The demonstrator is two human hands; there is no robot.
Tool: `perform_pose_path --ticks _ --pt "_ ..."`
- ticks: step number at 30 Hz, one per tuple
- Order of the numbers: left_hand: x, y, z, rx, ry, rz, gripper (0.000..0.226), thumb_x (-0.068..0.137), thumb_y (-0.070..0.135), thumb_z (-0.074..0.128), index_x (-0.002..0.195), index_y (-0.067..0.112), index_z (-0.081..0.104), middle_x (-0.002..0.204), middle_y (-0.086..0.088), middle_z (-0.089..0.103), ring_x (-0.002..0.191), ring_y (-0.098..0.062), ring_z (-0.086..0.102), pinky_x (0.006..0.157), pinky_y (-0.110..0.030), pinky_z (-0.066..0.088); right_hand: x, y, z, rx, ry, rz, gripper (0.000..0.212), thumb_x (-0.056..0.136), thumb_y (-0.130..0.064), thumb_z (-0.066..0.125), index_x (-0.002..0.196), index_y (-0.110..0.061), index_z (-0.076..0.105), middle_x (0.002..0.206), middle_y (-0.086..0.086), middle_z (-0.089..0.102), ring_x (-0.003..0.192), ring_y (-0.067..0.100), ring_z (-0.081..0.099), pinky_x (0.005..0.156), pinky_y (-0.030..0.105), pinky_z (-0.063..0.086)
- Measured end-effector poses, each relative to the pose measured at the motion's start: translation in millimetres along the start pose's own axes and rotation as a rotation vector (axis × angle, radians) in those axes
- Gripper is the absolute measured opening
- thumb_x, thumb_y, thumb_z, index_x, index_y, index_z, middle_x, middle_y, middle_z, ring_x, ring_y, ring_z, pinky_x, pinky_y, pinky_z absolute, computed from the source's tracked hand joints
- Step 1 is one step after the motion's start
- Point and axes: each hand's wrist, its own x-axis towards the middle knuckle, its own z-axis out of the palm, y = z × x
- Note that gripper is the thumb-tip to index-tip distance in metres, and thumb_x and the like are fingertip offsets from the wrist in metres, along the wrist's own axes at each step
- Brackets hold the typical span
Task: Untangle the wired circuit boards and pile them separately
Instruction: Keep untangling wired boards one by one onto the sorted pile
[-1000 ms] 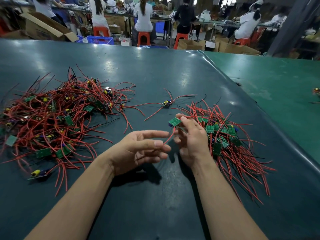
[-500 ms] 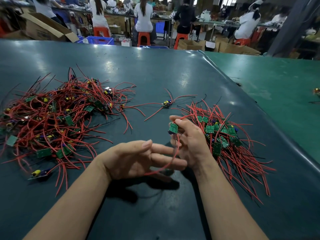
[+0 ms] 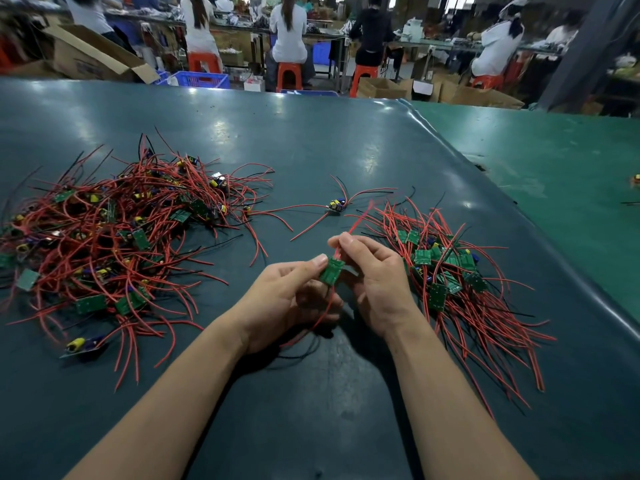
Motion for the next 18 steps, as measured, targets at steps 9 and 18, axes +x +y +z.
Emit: perform_pose_path --ticks 9,18 --pt "-0.7 -0.9 -1.3 0.052 -0.048 0.052 0.008 0.075 0.021 0.073 0.070 0.016 0.069 0.066 -0.008 0.058 0.059 -0.020 0.064 0.061 -0.031 0.057 -1.1 5.3 1.0 -0.118 0.031 0.001 0.007 0.082 -0.012 0.075 0.080 -0.016 0.080 0.064 -0.001 0.065 0.059 0.015 0.054 0.057 0.026 0.045" --pt "0.0 1.4 -4.9 0.026 -0.131 0.044 0.011 0.077 0.011 0.065 0.066 0.013 0.064 0.071 -0.007 0.065 0.059 -0.019 0.061 0.060 -0.027 0.053 10.4 4.6 -5.6 0.072 0.410 -0.053 0.018 0.082 -0.008 0.076 0.067 -0.013 0.069 0.054 -0.004 0.059 0.044 0.006 0.043 0.044 0.019 0.035"
